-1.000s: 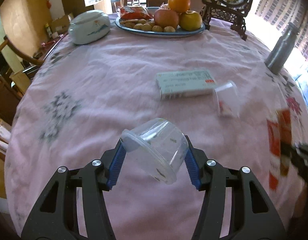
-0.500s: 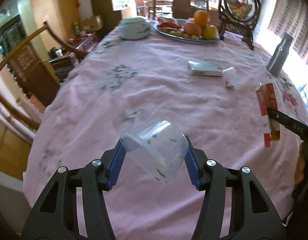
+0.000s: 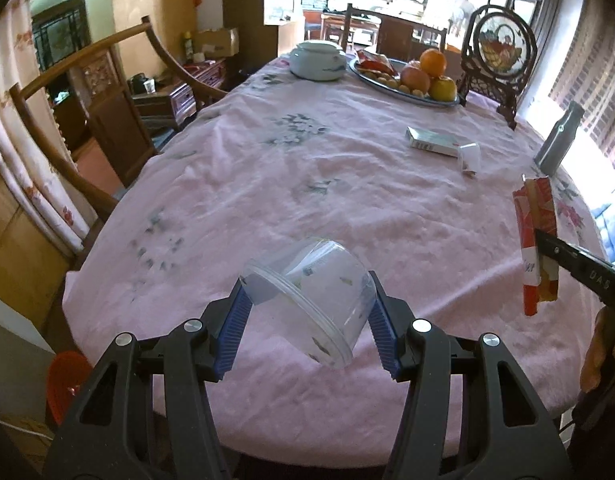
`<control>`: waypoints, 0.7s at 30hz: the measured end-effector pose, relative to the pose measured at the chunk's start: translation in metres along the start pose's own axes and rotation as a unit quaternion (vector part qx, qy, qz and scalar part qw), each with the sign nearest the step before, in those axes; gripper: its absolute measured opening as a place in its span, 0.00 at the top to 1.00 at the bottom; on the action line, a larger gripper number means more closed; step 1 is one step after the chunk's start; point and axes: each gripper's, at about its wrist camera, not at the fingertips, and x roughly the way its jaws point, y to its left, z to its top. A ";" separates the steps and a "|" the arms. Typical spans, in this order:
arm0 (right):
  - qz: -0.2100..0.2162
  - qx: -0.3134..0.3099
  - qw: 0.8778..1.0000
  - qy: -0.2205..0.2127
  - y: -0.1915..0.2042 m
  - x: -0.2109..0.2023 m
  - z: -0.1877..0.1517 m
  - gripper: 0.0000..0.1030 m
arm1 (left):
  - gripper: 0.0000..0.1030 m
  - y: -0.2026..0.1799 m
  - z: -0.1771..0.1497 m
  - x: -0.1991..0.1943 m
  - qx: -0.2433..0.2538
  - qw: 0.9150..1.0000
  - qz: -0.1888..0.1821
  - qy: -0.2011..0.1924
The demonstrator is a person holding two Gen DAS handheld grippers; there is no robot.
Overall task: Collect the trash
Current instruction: 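Carry the plastic cup and red box to the orange basket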
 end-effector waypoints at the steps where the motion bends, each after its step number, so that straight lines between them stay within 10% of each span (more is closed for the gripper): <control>1: 0.003 -0.004 1.000 0.001 0.007 -0.001 -0.003 0.98 | 0.46 0.003 -0.003 -0.004 -0.004 1.000 -0.002 -0.003; 21: 0.088 -0.143 0.985 0.042 0.190 0.031 -0.039 0.98 | 0.46 0.151 -0.084 -0.067 -0.160 0.985 0.057 -0.040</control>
